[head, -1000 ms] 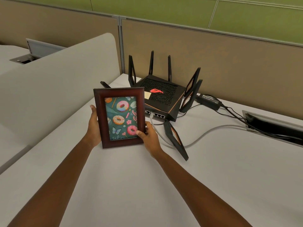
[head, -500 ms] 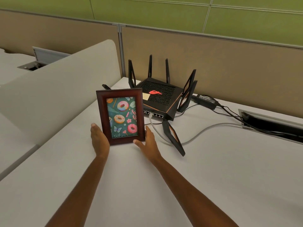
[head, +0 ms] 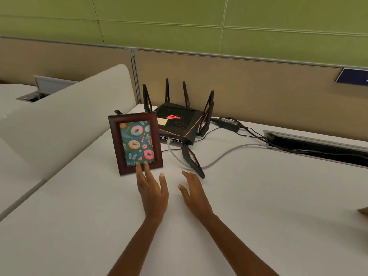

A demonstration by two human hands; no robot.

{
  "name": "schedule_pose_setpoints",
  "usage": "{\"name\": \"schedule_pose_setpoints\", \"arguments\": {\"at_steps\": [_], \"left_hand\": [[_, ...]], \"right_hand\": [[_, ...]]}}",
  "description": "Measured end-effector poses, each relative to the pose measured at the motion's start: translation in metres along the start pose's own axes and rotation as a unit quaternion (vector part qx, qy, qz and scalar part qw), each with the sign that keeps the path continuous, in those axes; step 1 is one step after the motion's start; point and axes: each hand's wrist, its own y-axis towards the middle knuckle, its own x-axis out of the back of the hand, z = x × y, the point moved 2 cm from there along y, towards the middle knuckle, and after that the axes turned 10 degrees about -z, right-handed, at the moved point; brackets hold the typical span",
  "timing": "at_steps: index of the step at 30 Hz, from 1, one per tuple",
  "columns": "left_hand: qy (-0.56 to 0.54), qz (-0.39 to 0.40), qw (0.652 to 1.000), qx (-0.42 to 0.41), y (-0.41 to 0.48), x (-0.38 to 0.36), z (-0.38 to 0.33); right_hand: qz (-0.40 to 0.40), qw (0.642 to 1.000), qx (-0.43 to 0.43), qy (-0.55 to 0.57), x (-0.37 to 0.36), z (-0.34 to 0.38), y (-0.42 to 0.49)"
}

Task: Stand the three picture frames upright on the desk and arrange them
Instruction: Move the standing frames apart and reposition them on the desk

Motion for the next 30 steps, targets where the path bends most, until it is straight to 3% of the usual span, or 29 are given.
{"name": "schedule_pose_setpoints", "arguments": {"at_steps": [5, 17, 21, 30], "left_hand": [[-0.029, 0.046, 0.997, -0.055, -0.034, -0.01, -0.045], [-0.094, 0.158, 0.975, -0.123, -0.128, -0.043, -0.158], [-0.106, 0.182, 0.96, -0.184, -0.162, -0.056, -0.199], [-0.121, 0.294, 0.925, -0.206, -0.232, -0.088, -0.279]], "right_hand": [[-0.039, 0.993, 0.054, -0.096, 0.049, -0.025, -0.027], [-0.166, 0.969, 0.1, -0.152, 0.195, -0.105, -0.099], [-0.223, 0.952, 0.119, -0.172, 0.25, -0.118, -0.118], [-0.366, 0.901, 0.134, -0.191, 0.364, -0.143, -0.152]]}}
